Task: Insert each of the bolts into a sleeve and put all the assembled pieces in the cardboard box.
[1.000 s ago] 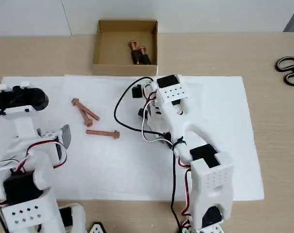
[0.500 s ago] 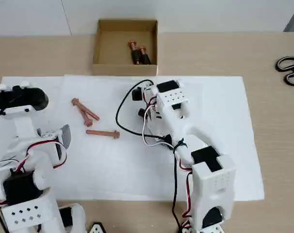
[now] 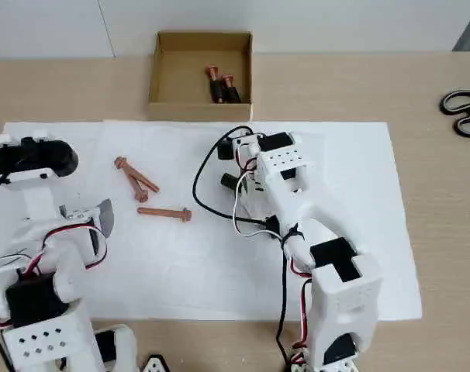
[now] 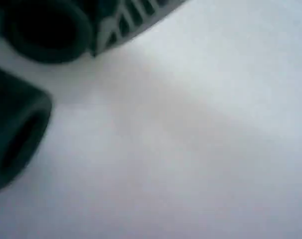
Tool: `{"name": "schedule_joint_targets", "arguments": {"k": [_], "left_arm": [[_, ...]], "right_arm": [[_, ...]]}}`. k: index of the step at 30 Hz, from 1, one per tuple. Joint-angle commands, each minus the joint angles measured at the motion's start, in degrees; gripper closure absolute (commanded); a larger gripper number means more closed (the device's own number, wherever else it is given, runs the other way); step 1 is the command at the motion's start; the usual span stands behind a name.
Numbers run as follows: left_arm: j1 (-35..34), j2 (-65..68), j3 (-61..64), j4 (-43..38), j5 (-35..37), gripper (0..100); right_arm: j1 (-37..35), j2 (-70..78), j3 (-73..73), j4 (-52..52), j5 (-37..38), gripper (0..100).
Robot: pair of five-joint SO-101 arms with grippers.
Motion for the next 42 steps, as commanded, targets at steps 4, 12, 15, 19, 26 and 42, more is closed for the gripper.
{"name": "schedule_joint_targets", "arguments": {"k": [4, 12, 15, 19, 26, 42], "left_arm": [[-0.18, -0.7, -0.22, 0.18, -0.35, 77], [-0.18, -0.7, -0.22, 0.18, -0.35, 77], [-0.18, -0.7, -0.22, 0.18, -0.35, 77], [-0.18, -0.7, -0.22, 0.18, -0.35, 77], [-0.18, -0.7, -0.22, 0.0, -0.35, 77], [-0.18, -0.7, -0.22, -0.09, -0.35, 77]], "right_arm": [[-0.48, -0.13, 1.05, 0.4, 0.44, 99.5], [-0.48, -0.13, -4.84, 5.49, 0.7, 99.5], [-0.4, -0.13, -6.33, 5.58, 0.7, 99.5], [-0.48, -0.13, -7.12, 5.58, 1.23, 99.5], [-0.48, -0.04, -6.95, 5.49, 1.49, 93.3], [-0.57, -0.04, -3.43, 2.95, 1.49, 99.2]]}}
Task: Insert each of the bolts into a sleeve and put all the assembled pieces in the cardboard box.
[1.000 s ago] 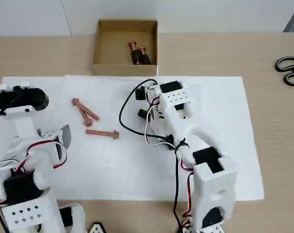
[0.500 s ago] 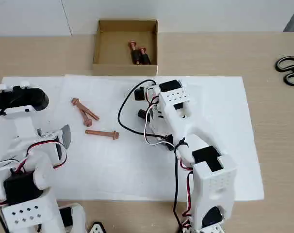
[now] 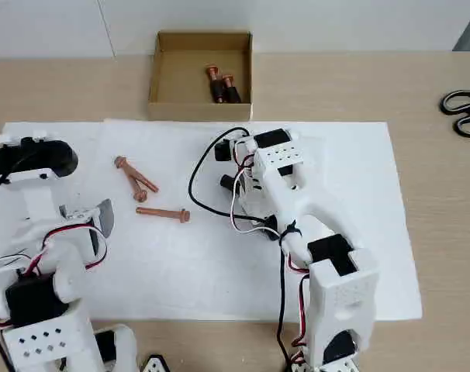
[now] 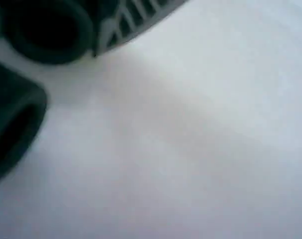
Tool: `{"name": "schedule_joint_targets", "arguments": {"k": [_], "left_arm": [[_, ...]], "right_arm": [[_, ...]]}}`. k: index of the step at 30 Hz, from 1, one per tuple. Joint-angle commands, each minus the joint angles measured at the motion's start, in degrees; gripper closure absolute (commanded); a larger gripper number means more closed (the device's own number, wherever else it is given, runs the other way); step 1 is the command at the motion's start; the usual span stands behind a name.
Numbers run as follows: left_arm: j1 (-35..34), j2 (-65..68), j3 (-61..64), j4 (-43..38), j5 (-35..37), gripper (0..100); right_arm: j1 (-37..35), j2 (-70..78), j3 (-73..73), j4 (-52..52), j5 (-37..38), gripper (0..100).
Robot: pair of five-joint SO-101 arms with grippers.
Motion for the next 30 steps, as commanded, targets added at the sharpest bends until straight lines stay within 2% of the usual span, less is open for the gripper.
{"name": "schedule_joint_targets", "arguments": {"k": [1, 6, 9, 12, 16, 23, 26, 30], "left_arm": [[-0.18, -0.53, -0.31, -0.09, -0.35, 77], [-0.18, 0.53, -2.33, 0.26, 1.32, 77], [-0.18, 6.07, -6.29, 0.44, 1.67, 77], [-0.09, 16.35, -13.14, 1.58, 2.11, 77], [0.79, 32.79, -25.63, 3.52, 7.03, 77], [10.9, 60.22, -43.03, 4.4, 17.05, 77], [13.71, 68.84, -48.75, 4.4, 17.23, 77], [13.71, 78.15, -52.7, 1.67, 14.77, 77]], "right_arm": [[-0.31, -1.1, 0.09, -0.75, 0.62, 99.2], [-0.31, -2.51, -6.42, 5.58, 0.7, 99.3], [-0.31, -5.05, -10.37, 8.75, 0.7, 99.2], [-0.31, -8.66, -11.43, 9.1, 0.7, 99.5], [-0.22, -12.88, -11.16, 9.19, 0.7, 99.5], [-0.13, -13.32, -10.81, 9.27, 0.7, 99.5], [0.13, -13.49, -9.93, 9.27, 0.7, 99.5], [1.27, -13.49, -9.14, 9.27, 0.7, 99.5]]}}
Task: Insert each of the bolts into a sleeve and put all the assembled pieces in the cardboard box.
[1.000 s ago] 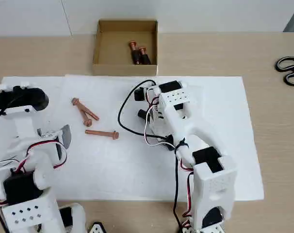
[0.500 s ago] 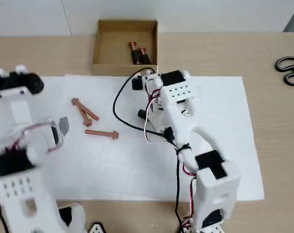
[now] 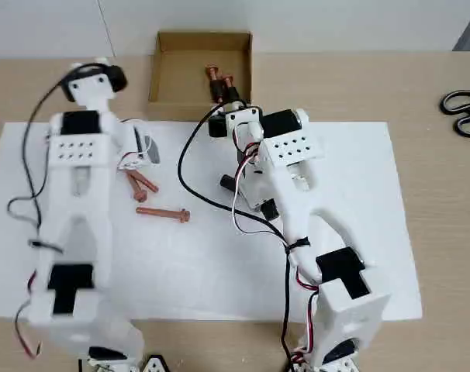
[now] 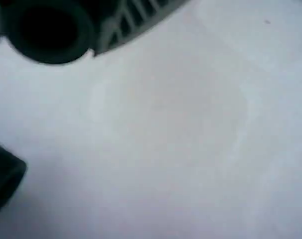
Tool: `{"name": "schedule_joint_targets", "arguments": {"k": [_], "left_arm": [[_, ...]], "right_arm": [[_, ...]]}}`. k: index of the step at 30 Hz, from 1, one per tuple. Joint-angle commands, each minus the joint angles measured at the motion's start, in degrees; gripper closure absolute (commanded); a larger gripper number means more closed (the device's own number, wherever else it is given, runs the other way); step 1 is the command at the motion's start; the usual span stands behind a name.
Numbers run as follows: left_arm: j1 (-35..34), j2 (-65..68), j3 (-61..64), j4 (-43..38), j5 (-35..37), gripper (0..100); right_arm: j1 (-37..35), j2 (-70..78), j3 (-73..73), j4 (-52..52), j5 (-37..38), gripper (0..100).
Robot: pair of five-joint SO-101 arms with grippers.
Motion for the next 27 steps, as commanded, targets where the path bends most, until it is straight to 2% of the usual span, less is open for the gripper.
{"name": "schedule_joint_targets", "arguments": {"k": [1, 9, 15, 27], "left_arm": [[0.26, 6.15, -4.97, -2.9, -1.58, 77], [-0.7, 13.27, -7.43, -3.96, 4.92, 92], [-0.79, 15.74, -7.43, -7.65, 9.23, 92], [-1.76, 19.52, -7.43, -11.96, 13.19, 92]], "right_arm": [[1.8, -4.09, -0.53, 0.57, 0.53, 99.5], [3.3, -4.0, -0.53, 0.57, 0.44, 99.5], [3.21, -3.82, -0.53, 0.57, 0.44, 99.5], [3.38, -3.74, -0.53, 0.57, 0.44, 99.5]]}}
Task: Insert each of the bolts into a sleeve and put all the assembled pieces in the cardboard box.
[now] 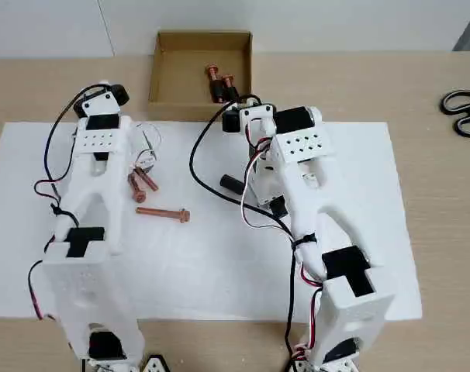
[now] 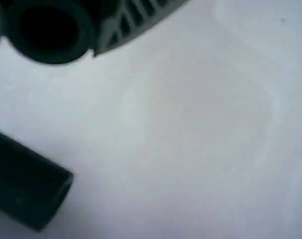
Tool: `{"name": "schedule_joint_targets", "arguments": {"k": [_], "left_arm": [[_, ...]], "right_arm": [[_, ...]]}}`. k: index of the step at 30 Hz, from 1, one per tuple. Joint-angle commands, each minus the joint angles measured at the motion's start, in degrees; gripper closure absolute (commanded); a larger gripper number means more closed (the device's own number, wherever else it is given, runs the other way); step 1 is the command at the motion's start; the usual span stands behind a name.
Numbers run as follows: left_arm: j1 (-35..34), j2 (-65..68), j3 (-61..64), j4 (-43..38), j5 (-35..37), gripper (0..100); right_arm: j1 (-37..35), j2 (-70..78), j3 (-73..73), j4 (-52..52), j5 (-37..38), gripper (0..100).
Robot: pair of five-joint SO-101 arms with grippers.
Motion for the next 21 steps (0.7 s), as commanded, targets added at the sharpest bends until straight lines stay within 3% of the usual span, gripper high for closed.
{"name": "schedule_joint_targets", "arguments": {"k": [1, 6, 9, 18, 21], "left_arm": [[-1.67, 0.09, -1.8, -1.41, 0.44, 92], [-1.93, 0.62, -1.8, -1.49, 0.44, 93], [-1.76, 0.62, -1.8, -2.2, 0.26, 99], [-1.05, 0.09, -1.8, -2.2, 0.09, 99], [1.14, -1.14, -3.74, 0.79, -4.04, 99]], "right_arm": [[0.57, -3.74, -0.53, 0.57, 0.44, 99.5], [0.57, -3.74, -0.53, 0.48, 0.44, 99.5], [0.57, -3.74, -0.53, 0.48, 0.44, 99.5], [0.57, -3.74, -0.53, 0.48, 0.44, 99.5], [0.66, -3.74, -0.53, 0.48, 0.44, 99.5]]}}
